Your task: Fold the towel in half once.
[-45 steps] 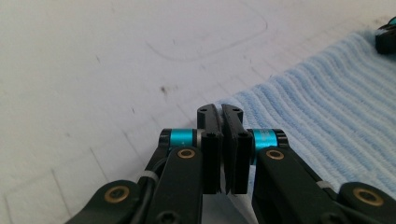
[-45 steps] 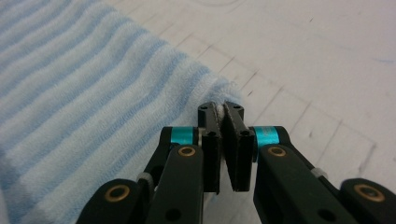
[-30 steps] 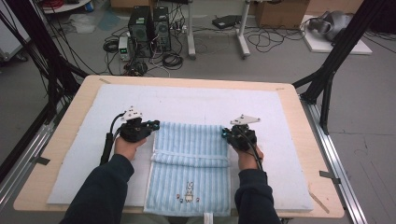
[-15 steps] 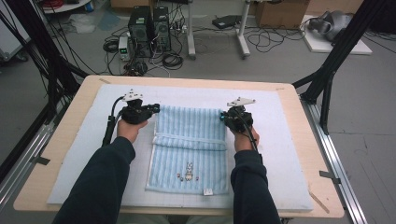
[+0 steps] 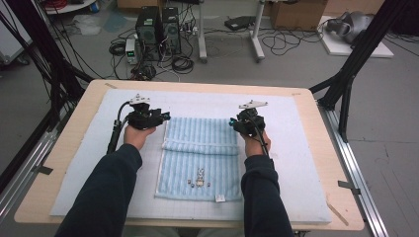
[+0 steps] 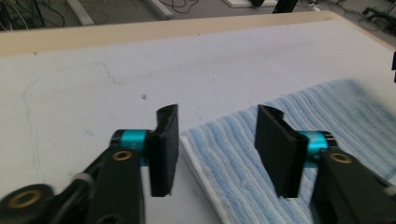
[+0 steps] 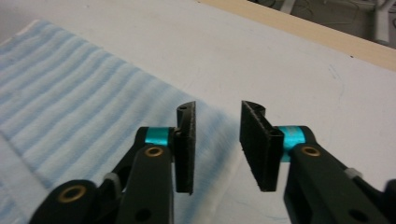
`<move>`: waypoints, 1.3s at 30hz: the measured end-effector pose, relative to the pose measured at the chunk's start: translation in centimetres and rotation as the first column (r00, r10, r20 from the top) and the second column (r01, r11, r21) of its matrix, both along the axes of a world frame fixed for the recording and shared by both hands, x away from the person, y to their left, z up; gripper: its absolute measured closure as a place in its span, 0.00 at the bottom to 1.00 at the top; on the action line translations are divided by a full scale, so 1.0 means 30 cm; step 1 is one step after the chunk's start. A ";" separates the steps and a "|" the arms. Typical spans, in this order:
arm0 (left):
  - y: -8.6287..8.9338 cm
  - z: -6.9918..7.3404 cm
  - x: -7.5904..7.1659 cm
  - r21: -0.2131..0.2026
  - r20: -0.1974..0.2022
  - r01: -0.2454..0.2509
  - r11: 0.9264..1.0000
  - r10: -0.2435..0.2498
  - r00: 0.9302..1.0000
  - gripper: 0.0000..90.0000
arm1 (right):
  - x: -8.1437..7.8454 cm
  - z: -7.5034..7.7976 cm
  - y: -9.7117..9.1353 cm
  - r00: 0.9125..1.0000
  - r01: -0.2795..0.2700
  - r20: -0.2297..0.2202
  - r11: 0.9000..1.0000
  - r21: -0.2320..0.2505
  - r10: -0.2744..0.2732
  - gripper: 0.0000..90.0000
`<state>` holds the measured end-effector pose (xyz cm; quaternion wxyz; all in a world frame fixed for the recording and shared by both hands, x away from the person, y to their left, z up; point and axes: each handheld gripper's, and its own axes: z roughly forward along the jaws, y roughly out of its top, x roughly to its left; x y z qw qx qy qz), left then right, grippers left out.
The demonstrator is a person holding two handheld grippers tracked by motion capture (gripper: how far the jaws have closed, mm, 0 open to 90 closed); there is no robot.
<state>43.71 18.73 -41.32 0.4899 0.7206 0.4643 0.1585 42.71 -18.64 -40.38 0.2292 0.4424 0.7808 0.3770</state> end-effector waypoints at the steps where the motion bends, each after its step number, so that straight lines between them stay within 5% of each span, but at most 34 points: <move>1: 0.000 -0.001 -0.006 0.008 -0.017 0.015 1.000 -0.015 1.000 0.53 | -0.005 0.003 0.000 1.000 -0.003 0.001 1.000 0.011 0.003 0.67; 11: -0.001 -0.011 -0.095 -0.016 0.005 0.101 0.995 -0.101 0.995 0.53 | -0.077 0.011 -0.003 0.998 -0.063 0.001 0.997 0.041 0.063 0.62; 16: -0.008 -0.024 -0.138 -0.057 -0.001 0.143 0.988 -0.143 0.990 0.43 | -0.111 0.015 -0.009 0.996 -0.090 -0.003 0.994 0.053 0.091 0.62; 19: -0.014 -0.036 -0.167 -0.053 0.012 0.178 0.983 -0.177 0.984 0.42 | -0.140 0.014 -0.009 0.993 -0.116 -0.005 0.991 0.060 0.117 0.62; 22: -0.023 -0.051 -0.180 -0.020 -0.027 0.205 0.979 -0.206 0.978 0.40 | -0.172 0.006 -0.009 0.990 -0.140 -0.016 0.988 0.070 0.141 0.62; 33: -0.033 -0.107 -0.208 0.054 -0.078 0.238 0.970 -0.234 0.969 0.74 | -0.244 -0.057 -0.029 0.979 -0.181 -0.078 0.980 0.081 0.187 0.67; 39: -0.036 -0.105 -0.218 0.085 -0.080 0.251 0.964 -0.245 0.966 0.96 | -0.252 -0.066 -0.018 0.971 -0.215 -0.097 0.976 0.044 0.218 0.92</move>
